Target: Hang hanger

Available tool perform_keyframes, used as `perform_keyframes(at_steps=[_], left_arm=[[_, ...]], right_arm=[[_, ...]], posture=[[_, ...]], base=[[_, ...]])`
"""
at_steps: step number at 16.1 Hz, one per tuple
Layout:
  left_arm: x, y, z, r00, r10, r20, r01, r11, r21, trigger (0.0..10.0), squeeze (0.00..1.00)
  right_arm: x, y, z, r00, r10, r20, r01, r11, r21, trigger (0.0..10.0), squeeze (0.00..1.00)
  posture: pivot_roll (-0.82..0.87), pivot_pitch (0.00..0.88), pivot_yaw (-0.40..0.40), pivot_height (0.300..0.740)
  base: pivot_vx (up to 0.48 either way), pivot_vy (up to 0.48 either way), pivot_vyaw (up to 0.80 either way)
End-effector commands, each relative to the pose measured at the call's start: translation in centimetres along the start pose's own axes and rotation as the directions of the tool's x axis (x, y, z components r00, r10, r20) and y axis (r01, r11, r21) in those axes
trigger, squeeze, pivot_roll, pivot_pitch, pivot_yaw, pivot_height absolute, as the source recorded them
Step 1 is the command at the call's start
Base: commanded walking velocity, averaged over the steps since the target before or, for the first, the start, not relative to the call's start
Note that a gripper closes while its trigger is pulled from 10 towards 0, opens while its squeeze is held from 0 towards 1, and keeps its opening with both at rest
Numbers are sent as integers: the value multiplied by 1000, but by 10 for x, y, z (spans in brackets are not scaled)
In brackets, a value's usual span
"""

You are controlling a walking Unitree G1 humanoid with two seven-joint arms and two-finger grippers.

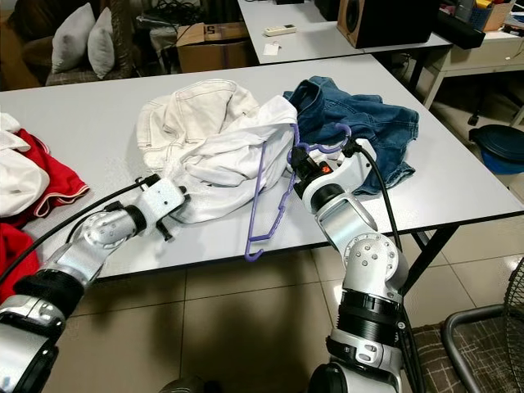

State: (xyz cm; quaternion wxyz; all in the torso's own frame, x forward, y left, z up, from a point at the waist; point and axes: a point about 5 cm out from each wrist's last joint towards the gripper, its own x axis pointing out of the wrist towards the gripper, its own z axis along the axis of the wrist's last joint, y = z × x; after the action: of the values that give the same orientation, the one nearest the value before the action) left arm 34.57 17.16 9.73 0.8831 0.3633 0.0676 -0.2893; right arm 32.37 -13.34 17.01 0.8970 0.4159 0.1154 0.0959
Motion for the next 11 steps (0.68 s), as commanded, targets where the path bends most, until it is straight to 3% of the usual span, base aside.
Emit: perform_keyframes(at_steps=[1, 4, 7, 8, 10, 11], left_arm=[[-4, 3, -2, 1000, 12, -1, -12, 1000, 8, 0, 0], [-6, 2, -4, 999, 34, 1, -34, 999, 0, 0, 0], [-12, 4, 5, 991, 56, 120, -43, 993, -108, 0, 0], [-18, 12, 14, 967, 134, 219, -91, 976, -198, 0, 0], [-25, 24, 25, 922, 232, 311, -133, 942, -308, 0, 0], [-30, 26, 29, 905, 247, 347, -130, 936, -328, 0, 0]], right_arm=[[2, 8, -2, 1000, 25, -6, -25, 1000, -1, 10000, 0], [4, 7, -2, 1000, 24, -8, -24, 1000, 3, 10000, 0], [4, 6, 0, 1000, 16, 1, -16, 1000, 8, 10000, 0], [4, 5, 1, 1000, 14, 7, -14, 1000, 12, 10000, 0], [3, 5, 1, 1000, 13, 11, -13, 1000, 14, 10000, 0], [3, 4, 2, 1000, 11, 13, -11, 1000, 15, 10000, 0]], posture=[[21, 0, 89, 740], [33, 0, 86, 740], [33, 0, 89, 740], [33, 0, 93, 740], [32, 0, 97, 740], [32, 0, 98, 740]], base=[[0, 0, 0], [0, 0, 0], [0, 0, 0], [0, 0, 0], [0, 0, 0], [0, 0, 0]])
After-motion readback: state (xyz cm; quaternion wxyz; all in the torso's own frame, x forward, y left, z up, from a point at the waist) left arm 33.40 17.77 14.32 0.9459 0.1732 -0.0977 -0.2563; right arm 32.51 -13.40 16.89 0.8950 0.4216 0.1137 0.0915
